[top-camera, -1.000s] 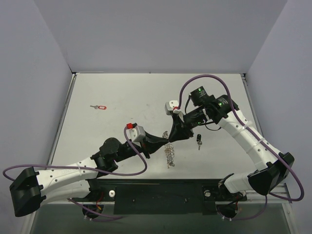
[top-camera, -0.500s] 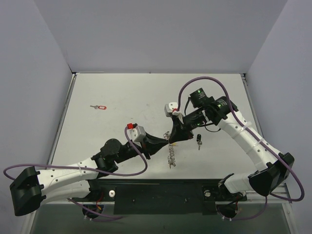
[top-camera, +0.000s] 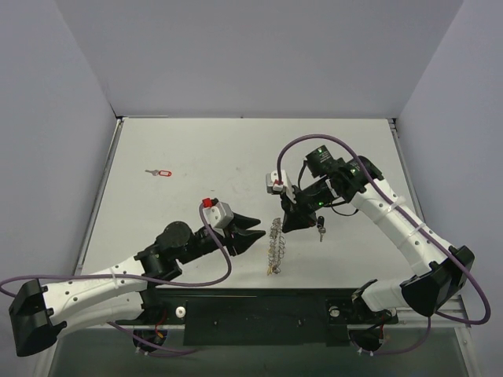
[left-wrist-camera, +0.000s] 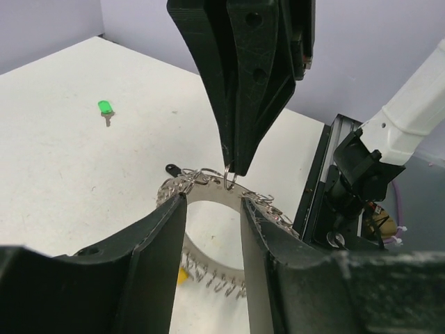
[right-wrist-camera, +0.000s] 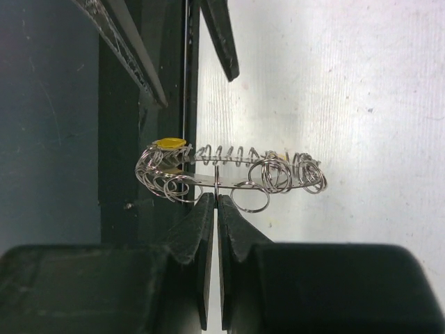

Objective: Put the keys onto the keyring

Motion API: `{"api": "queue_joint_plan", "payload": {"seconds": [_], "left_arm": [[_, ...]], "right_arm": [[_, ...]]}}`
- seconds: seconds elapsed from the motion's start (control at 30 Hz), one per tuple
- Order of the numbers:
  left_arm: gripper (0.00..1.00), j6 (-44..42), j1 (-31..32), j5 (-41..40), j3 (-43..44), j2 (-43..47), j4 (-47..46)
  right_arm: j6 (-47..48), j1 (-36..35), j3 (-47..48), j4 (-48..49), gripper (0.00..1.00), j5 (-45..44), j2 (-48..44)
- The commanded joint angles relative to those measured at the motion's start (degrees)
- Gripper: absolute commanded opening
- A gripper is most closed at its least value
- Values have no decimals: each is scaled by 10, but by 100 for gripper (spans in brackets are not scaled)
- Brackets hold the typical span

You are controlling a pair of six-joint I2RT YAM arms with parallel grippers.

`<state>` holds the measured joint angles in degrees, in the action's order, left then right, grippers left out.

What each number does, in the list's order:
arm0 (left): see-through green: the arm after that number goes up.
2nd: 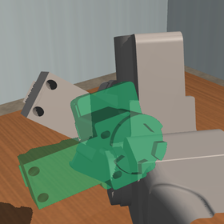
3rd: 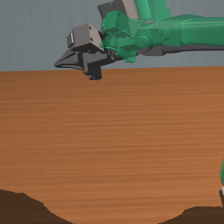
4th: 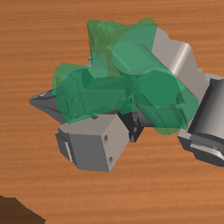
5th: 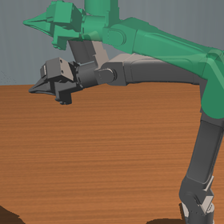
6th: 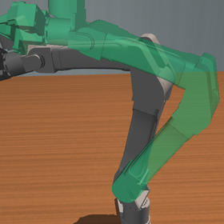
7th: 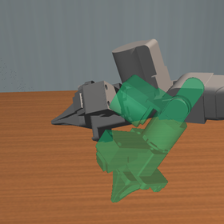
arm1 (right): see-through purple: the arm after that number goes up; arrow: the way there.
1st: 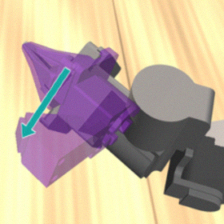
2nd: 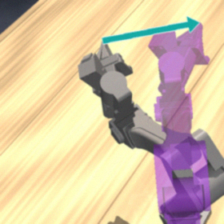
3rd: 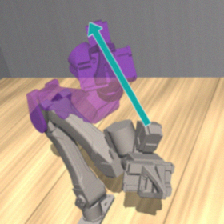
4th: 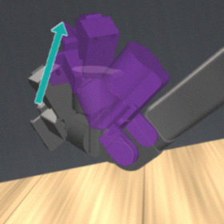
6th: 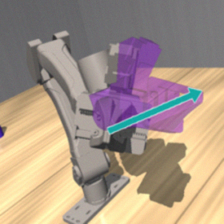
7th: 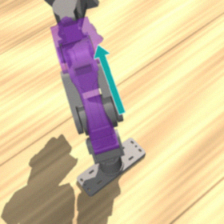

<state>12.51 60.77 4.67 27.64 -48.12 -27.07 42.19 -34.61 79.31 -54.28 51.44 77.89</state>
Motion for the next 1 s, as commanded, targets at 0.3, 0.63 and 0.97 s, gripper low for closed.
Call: {"api": "queue_joint_plan", "payload": {"seconds": [0.3,0.63,0.97], "left_arm": [[36,-86,27,12,117,-128,40],[35,-91,35,29,121,-161,11],[30,-86,36,37,120,-180,-9]], "right_arm": [[76,-13,50,-103,0,-40,24],[76,-13,52,-103,0,-36,26],[78,-13,53,-107,0,-26,30]]}}
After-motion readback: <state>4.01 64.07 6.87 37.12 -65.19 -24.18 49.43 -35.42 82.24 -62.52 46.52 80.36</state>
